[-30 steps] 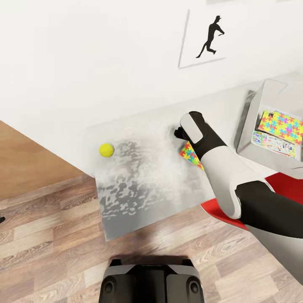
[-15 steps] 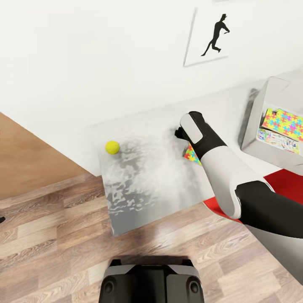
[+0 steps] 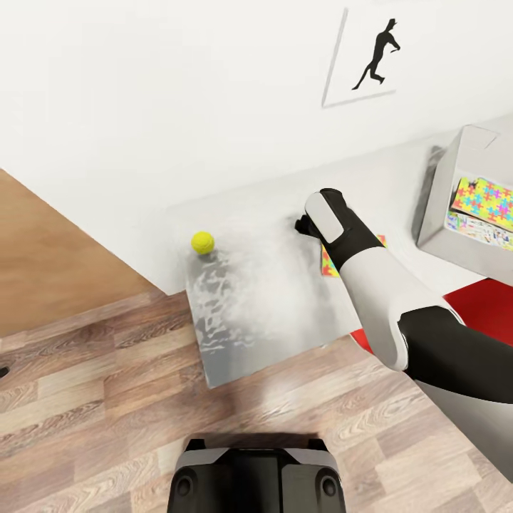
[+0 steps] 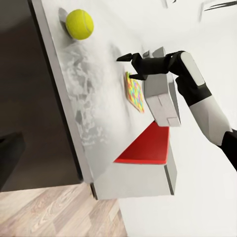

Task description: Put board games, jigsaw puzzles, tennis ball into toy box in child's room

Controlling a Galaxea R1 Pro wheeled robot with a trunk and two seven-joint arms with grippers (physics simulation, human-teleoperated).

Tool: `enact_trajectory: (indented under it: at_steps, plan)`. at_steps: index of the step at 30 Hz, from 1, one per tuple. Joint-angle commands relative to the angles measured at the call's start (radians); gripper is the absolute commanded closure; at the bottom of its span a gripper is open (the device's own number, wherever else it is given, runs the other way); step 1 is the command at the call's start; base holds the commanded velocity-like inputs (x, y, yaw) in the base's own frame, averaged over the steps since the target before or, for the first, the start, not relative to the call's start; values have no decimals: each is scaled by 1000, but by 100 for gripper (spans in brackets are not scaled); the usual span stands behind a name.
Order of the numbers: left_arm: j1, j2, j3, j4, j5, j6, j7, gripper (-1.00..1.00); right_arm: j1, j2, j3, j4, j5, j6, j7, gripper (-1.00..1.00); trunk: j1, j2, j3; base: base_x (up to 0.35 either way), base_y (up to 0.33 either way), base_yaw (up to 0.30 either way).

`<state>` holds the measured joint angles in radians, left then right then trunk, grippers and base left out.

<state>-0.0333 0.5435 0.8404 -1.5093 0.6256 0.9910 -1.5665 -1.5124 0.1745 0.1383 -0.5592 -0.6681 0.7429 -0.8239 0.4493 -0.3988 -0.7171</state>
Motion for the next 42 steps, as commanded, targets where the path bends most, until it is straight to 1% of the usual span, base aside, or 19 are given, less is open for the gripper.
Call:
enact_trajectory:
  at_steps: [1, 5, 16, 27, 31, 42]
  plan:
    - [0, 0, 0, 0, -1, 11, -4, -100, 0, 0, 2, 38, -26, 1, -8, -100, 1, -1, -1, -32, 34, 0]
    - [0, 0, 1, 0, -1, 11, -4, -100, 0, 0, 3, 38, -25, 2, -8, -100, 1, -1, -1, -13, -43, 0]
    - [0, 0, 1, 0, -1, 11, -4, -100, -4, 0, 3, 31, -16, -9, -12, -100, 1, -1, -1, -1, -184, 0]
    - [0, 0, 2, 0, -1, 11, -4, -100, -23, 0, 4, 26, -13, -15, -18, -100, 1, -1, -1, 0, -53, 0]
    - [0, 0, 2, 0, -1, 11, -4, -100, -26, 0, 4, 25, -14, -15, -18, -100, 1, -1, -1, -23, 61, 0]
    - [0, 0, 2, 0, -1, 11, -4, -100, -28, 0, 3, 35, -16, -14, -18, -100, 1, -1, -1, -34, 196, 0]
